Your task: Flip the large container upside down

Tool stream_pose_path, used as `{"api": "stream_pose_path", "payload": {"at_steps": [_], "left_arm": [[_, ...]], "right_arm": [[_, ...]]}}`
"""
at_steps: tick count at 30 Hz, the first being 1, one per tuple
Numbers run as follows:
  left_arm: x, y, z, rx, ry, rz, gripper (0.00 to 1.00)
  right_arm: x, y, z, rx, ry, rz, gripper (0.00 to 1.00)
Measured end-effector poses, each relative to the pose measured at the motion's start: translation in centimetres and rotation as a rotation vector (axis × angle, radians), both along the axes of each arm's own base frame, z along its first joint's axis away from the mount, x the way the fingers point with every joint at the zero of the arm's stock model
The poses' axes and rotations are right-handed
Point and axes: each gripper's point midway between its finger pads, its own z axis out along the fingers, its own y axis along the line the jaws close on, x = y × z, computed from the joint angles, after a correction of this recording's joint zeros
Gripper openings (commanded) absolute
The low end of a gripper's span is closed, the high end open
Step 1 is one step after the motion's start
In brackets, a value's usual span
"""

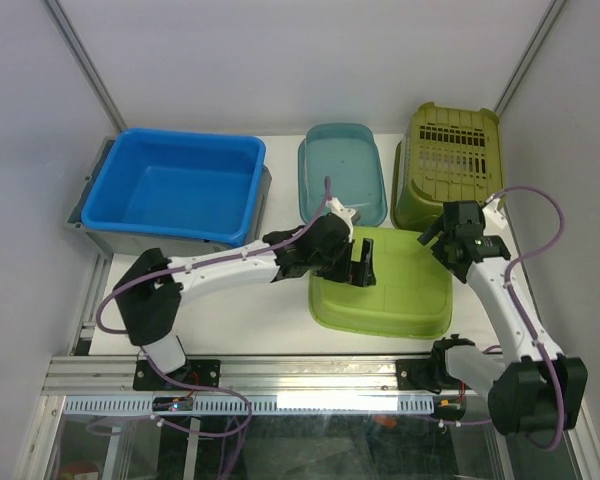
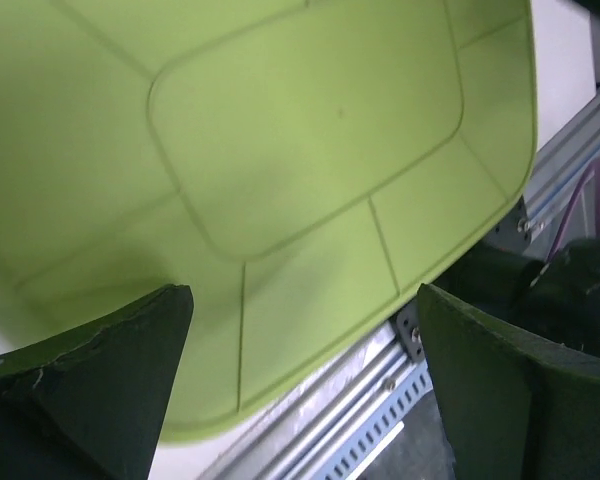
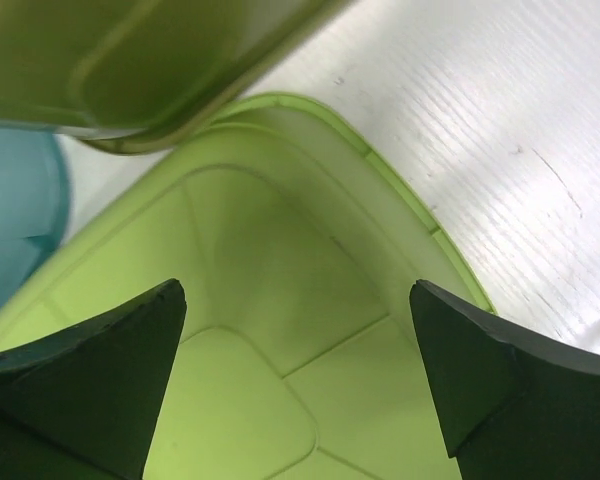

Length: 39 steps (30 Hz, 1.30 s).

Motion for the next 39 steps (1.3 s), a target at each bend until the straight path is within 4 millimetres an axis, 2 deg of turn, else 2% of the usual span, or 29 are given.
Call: {"api": "stream_pose_path", "payload": {"at_steps": [4,7,9,11,14,15,18,22,24,26,29,31,33,36,38,39], "left_arm": [[-1.1,3.3,1.2,0.037,0.009,0.04,0.99],[-1.0,5.9,1.4,0.052,0.017,0.095,0.99],[-0.6,7.0,0.3,0.076,0.033,0.133,0.99],[-0.4,7.8,-1.7,0.124,0.06,0.152,0.99],[-0.4,7.7,-5.1,0.196,0.109,0.15,0.99],[-0.5,7.0,-5.5,0.181,0.132,0.14,0.99],[0.6,4.4,-4.9,0.153,0.117,0.106,0.99],[1.7,-0.9,-4.5,0.116,0.073,0.014,0.99],[1.6,-3.3,-3.9,0.084,0.057,-0.038,0.99],[1.6,-4.2,-3.1,0.066,0.036,-0.07,0.99],[1.5,-4.1,-0.7,0.055,-0.015,-0.097,0.99],[1.8,-2.8,1.8,0.051,-0.056,-0.09,0.99],[2.5,-0.8,5.3,0.041,-0.108,-0.059,0.99],[4.6,3.1,11.9,-0.001,-0.208,0.032,0.98],[7.1,7.1,16.5,-0.032,-0.279,0.146,0.98],[8.8,9.7,18.6,-0.035,-0.322,0.23,0.98]], "right_arm": [[0.5,0.0,4.3,-0.01,-0.15,0.039,0.99],[0.3,-0.3,7.6,-0.028,-0.263,0.053,0.99],[0.1,-0.5,9.3,-0.042,-0.315,0.058,0.99],[0.0,-0.6,10.2,-0.048,-0.334,0.064,0.99],[-0.1,-0.6,11.3,-0.057,-0.345,0.075,0.99],[-0.2,-0.6,11.7,-0.059,-0.346,0.08,0.99],[-0.3,-0.6,13.1,-0.068,-0.368,0.093,0.99],[-0.6,-0.5,15.7,-0.075,-0.426,0.119,0.99],[-0.6,-0.3,16.8,-0.076,-0.451,0.142,0.99],[-0.7,0.1,17.4,-0.075,-0.463,0.174,0.99],[-0.8,0.8,17.7,-0.066,-0.472,0.236,0.99],[-0.7,1.6,17.7,-0.052,-0.474,0.291,0.99],[-0.5,2.4,17.6,-0.035,-0.482,0.334,0.99],[-0.1,3.7,17.2,0.007,-0.494,0.398,0.99],[0.2,4.5,16.9,0.037,-0.499,0.429,0.99],[0.4,4.9,16.8,0.053,-0.503,0.444,0.99]]}}
